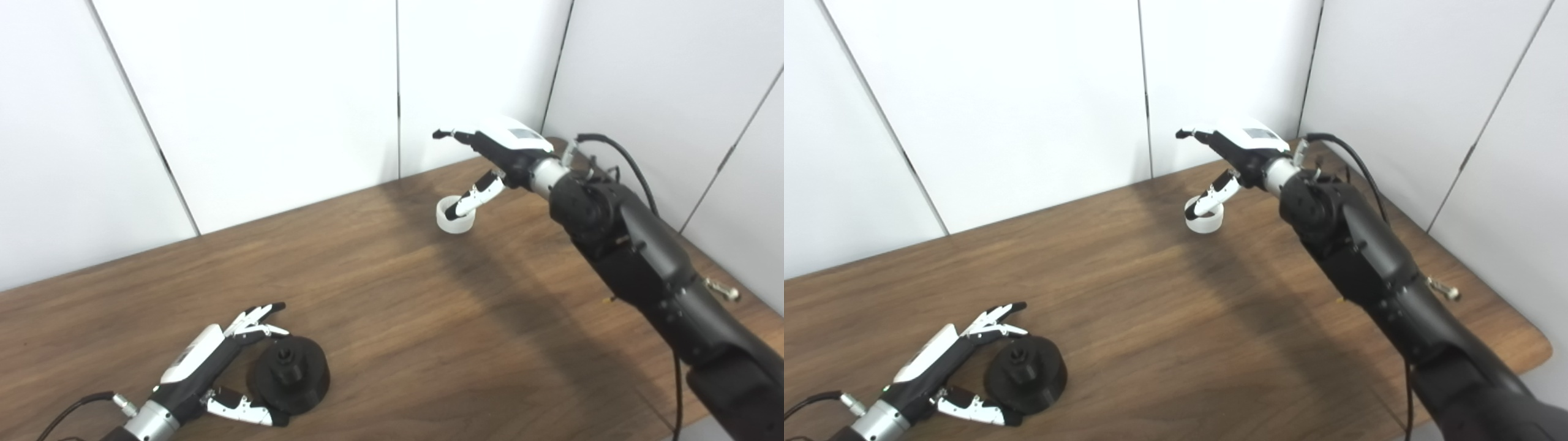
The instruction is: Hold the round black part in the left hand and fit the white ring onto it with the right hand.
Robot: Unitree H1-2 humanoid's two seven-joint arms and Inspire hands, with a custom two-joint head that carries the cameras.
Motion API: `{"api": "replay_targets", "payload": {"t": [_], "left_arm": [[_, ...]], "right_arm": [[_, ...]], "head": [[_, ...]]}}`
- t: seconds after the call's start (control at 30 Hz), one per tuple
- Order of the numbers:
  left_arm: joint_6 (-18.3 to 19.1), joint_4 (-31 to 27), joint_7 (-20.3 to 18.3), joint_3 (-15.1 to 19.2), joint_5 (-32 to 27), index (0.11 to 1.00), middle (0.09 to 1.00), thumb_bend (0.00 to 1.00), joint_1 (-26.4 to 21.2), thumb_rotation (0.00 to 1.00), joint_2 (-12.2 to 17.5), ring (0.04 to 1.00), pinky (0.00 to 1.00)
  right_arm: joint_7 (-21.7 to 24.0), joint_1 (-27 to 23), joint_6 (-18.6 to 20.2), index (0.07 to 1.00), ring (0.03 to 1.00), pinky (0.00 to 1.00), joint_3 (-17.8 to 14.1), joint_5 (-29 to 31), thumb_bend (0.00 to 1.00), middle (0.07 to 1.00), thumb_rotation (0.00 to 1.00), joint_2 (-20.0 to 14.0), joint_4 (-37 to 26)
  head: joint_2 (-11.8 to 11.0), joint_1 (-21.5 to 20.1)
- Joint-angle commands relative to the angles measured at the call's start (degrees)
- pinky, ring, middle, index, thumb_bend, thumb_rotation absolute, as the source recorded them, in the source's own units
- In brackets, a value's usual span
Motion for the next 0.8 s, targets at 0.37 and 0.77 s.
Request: {"api": "replay_targets", "payload": {"t": [0.37, 0.77], "left_arm": [[0.8, 0.9, -3.5, -1.8, -0.5, 0.489, 0.988, 0.52, 2.8, 0.06, 2.4, 1.0, 0.94], [0.9, 0.5, -4.3, -1.2, -0.8, 0.49, 0.991, 0.52, 3.1, 0.06, 2.3, 1.0, 0.95]], "right_arm": [[2.6, -10.1, 0.5, 0.898, 0.931, 0.83, 5.4, -2.6, 0.9, 0.959, 0.34, -1.1, 12.6], [7.6, -12.9, 3.9, 0.949, 0.982, 0.95, 9.3, -2.8, 1.0, 1.0, 0.39, -0.3, 17.8]], "head": [[0.1, 0.0], [0.3, 0.5]]}}
